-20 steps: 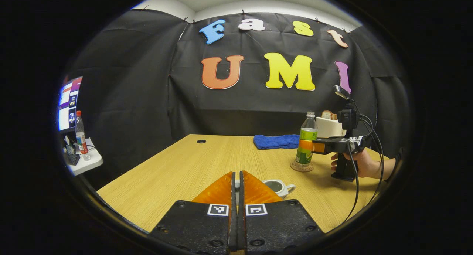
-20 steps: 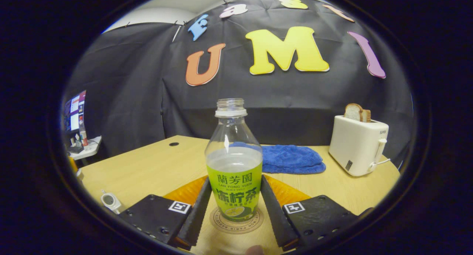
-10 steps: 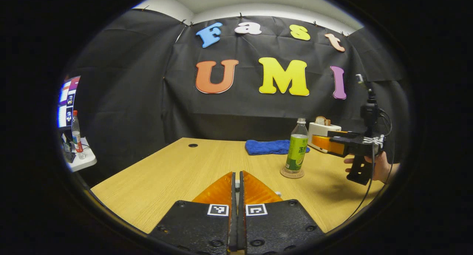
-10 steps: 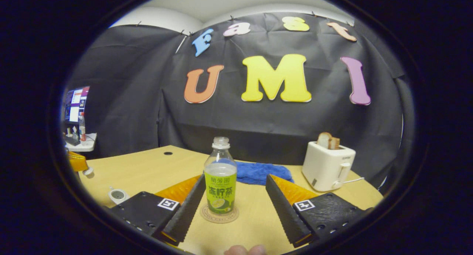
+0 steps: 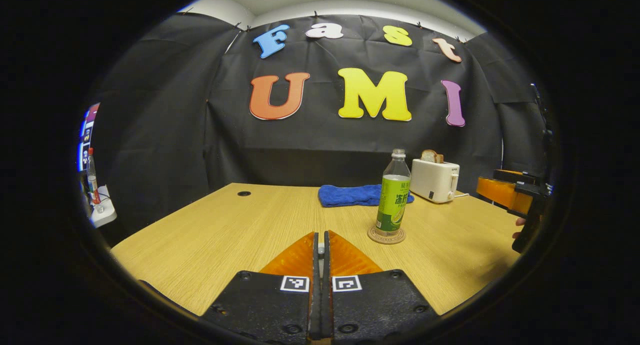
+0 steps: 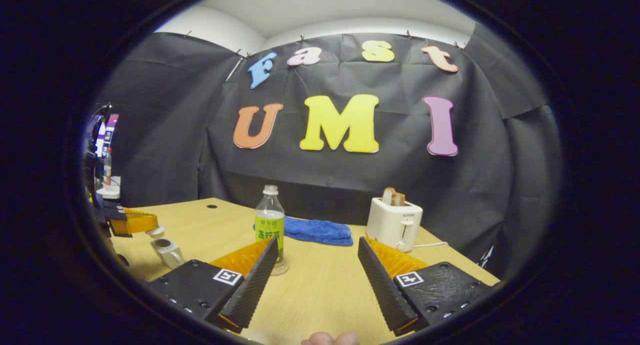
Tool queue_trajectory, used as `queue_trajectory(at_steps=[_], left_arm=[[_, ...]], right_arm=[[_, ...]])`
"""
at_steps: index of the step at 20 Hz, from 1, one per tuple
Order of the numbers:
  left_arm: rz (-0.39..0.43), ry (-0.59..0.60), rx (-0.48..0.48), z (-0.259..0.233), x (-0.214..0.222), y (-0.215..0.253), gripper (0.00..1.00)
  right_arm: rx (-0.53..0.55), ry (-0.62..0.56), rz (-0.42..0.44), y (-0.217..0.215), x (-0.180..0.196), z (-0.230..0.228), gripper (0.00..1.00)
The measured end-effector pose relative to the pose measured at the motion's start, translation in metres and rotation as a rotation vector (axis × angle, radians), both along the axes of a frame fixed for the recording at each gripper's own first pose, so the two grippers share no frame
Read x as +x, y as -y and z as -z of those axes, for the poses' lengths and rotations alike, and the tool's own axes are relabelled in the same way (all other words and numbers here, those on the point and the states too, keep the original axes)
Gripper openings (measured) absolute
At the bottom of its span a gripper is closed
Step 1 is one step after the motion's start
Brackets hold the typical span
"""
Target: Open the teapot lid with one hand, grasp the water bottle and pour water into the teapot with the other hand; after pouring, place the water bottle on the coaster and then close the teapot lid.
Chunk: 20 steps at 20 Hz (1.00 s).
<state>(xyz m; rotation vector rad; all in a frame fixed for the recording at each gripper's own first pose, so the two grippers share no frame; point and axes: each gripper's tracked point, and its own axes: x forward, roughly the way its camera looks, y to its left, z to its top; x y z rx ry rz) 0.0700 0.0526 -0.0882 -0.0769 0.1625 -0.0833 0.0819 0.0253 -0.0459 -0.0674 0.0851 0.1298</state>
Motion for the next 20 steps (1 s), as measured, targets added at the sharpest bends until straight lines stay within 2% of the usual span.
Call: queue_trajectory(at_steps=[5,7,8,12,13,14,15,16,20], left_arm=[[-0.01,-0.025,-0.01,0.015,0.007,-0.001,0.03],[-0.009,-0.032,-0.007,0.018,0.007,-0.001,0.03],[-0.007,-0.037,-0.006,0.02,0.006,-0.001,0.03],[-0.012,-0.046,-0.006,0.026,0.005,-0.002,0.03],[-0.014,-0.054,-0.008,0.029,0.004,-0.003,0.03],[-0.012,-0.052,-0.015,0.029,0.003,-0.001,0.03],[-0.016,-0.049,-0.015,0.027,0.003,-0.002,0.03],[-0.017,-0.051,-0.014,0.029,0.003,-0.002,0.03],[-0.024,-0.055,-0.013,0.029,0.004,-0.002,0.04]], right_arm=[[0.016,-0.015,0.051,0.018,-0.009,0.009,0.98],[0.025,-0.024,0.054,0.02,-0.01,0.011,0.95],[0.023,-0.025,0.056,0.02,-0.01,0.011,0.98],[0.033,-0.041,0.047,0.018,-0.011,0.017,0.95],[0.031,-0.04,0.047,0.019,-0.011,0.017,0.98],[0.026,-0.037,0.045,0.019,-0.012,0.017,0.95],[0.025,-0.036,0.043,0.018,-0.012,0.016,0.98],[0.024,-0.035,0.042,0.018,-0.013,0.016,0.95],[0.032,-0.033,0.046,0.018,-0.014,0.016,0.98]])
